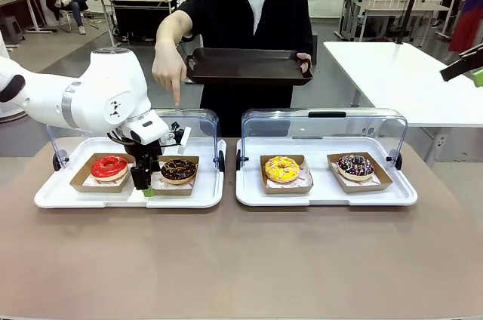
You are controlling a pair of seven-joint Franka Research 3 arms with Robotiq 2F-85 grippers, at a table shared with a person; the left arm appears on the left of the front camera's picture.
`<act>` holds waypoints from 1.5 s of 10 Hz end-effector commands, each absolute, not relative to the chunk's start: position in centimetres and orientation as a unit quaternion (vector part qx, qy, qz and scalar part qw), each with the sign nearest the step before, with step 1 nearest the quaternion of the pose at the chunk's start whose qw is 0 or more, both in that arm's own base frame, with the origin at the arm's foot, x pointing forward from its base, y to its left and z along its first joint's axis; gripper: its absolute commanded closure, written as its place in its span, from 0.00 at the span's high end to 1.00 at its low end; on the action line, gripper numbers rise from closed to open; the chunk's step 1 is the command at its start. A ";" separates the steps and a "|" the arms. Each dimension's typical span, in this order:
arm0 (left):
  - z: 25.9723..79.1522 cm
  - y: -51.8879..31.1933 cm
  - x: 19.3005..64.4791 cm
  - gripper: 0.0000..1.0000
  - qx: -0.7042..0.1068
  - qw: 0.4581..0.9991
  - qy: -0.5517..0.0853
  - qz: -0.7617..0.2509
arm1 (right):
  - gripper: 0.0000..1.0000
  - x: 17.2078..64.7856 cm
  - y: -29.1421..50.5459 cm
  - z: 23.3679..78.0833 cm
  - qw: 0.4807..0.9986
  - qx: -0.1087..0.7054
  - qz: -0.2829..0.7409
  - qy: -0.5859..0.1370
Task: Provide the desired donut to the person.
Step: Pick up and lift the Paper togo box containing the Donut pointed at by the person.
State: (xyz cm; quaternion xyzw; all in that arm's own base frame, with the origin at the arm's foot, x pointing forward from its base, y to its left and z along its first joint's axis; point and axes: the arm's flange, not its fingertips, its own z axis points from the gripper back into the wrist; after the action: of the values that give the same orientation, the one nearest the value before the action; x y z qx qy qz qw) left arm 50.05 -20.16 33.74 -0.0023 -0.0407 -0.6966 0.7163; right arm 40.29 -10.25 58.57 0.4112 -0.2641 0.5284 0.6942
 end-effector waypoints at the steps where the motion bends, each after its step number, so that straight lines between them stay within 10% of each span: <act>1: 33.2 -20.4 50.2 1.00 0.018 0.723 -0.038 -0.689 | 1.00 40.3 -10.2 58.6 0.688 0.415 0.531 -0.268; 4: 32.8 -20.4 50.3 0.98 0.021 0.723 -0.035 -0.690 | 1.00 40.3 -10.2 58.6 0.688 0.415 0.531 -0.268; 8: 32.6 -20.4 50.3 0.64 0.017 0.723 -0.033 -0.689 | 1.00 40.3 -10.2 58.6 0.688 0.415 0.531 -0.268; 9: 32.6 -20.4 50.3 0.76 0.017 0.724 -0.033 -0.689 | 1.00 40.3 -10.2 58.6 0.688 0.415 0.531 -0.268; 10: 32.7 -20.3 50.4 0.47 0.017 0.724 -0.033 -0.689 | 1.00 40.3 -10.2 58.6 0.688 0.415 0.531 -0.268; 11: 32.7 -20.3 50.4 0.59 0.017 0.724 -0.033 -0.689 | 1.00 40.3 -10.2 58.6 0.688 0.415 0.531 -0.268; 12: 32.7 -20.3 50.3 0.30 0.016 0.724 -0.033 -0.689 | 1.00 40.3 -10.2 58.6 0.688 0.415 0.531 -0.268; 13: 32.8 -20.3 50.3 0.42 0.014 0.723 -0.033 -0.690 | 1.00 40.3 -10.2 58.6 0.688 0.415 0.531 -0.268; 14: 32.8 -20.3 50.4 0.13 0.013 0.723 -0.032 -0.690 | 1.00 40.3 -10.2 58.6 0.688 0.415 0.531 -0.268; 15: 32.8 -20.2 50.3 0.25 0.013 0.723 -0.032 -0.690 | 1.00 40.3 -10.2 58.6 0.688 0.415 0.531 -0.268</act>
State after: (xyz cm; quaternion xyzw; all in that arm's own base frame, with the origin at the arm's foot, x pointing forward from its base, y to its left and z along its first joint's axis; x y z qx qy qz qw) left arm 50.16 -20.13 32.79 0.0029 -0.0318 -0.6956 0.7177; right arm 40.29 -10.25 58.57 0.4112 -0.2641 0.5284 0.6942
